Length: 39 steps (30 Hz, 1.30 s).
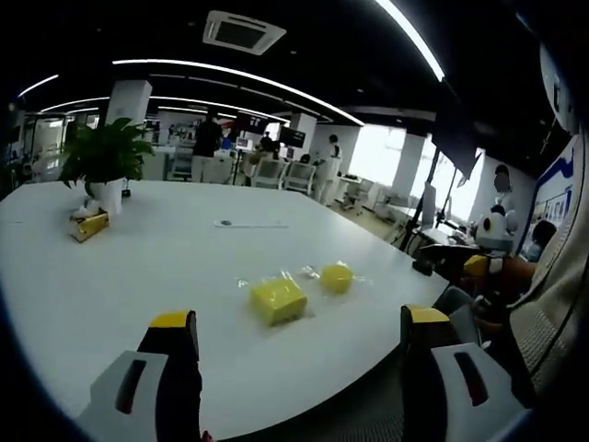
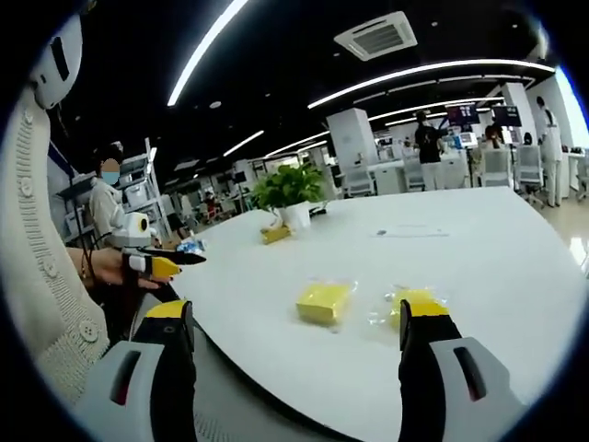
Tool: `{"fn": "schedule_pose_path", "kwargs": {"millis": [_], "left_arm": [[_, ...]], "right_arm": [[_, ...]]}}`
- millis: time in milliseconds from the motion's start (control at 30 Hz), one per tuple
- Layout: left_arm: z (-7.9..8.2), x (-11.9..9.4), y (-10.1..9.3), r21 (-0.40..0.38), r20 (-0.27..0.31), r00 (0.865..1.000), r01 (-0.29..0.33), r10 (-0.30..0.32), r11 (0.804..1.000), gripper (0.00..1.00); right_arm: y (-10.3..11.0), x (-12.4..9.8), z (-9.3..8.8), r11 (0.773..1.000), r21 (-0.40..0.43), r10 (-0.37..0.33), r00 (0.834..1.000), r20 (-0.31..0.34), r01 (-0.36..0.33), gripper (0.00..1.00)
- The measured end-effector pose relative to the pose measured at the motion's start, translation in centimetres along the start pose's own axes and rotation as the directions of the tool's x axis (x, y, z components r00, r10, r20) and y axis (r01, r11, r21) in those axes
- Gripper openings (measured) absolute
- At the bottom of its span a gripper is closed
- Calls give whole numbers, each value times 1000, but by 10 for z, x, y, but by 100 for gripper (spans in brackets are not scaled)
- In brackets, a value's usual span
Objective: Compare the silicone blocks by pressing each to a similar depth, holding the contact briefly, and releasing to observe deformation and rebound differences across the visible hardness samples.
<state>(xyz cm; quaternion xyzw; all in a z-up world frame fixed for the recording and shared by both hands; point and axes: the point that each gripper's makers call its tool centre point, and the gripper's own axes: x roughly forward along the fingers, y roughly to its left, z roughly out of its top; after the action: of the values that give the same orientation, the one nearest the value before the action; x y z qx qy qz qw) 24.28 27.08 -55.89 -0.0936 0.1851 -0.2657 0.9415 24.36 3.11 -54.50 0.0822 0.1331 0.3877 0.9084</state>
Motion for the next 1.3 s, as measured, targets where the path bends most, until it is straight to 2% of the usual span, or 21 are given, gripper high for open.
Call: {"fn": "schedule_pose_path", "kwargs": {"millis": [233, 533, 1300], "left_arm": [[-1, 0, -1, -4, -1, 1000, 4, -4, 1000, 91], [-3, 2, -3, -4, -13, 1000, 11, -11, 1000, 91], [-3, 14, -3, -35, -50, 998, 36, -38, 999, 86]], "right_arm": [[-4, -1, -3, 1000, -17, -5, 1000, -11, 4, 87], [-8, -6, 1, 999, -35, -10, 1000, 12, 10, 89], [-13, -1, -7, 1000, -12, -11, 999, -43, 10, 88]]}}
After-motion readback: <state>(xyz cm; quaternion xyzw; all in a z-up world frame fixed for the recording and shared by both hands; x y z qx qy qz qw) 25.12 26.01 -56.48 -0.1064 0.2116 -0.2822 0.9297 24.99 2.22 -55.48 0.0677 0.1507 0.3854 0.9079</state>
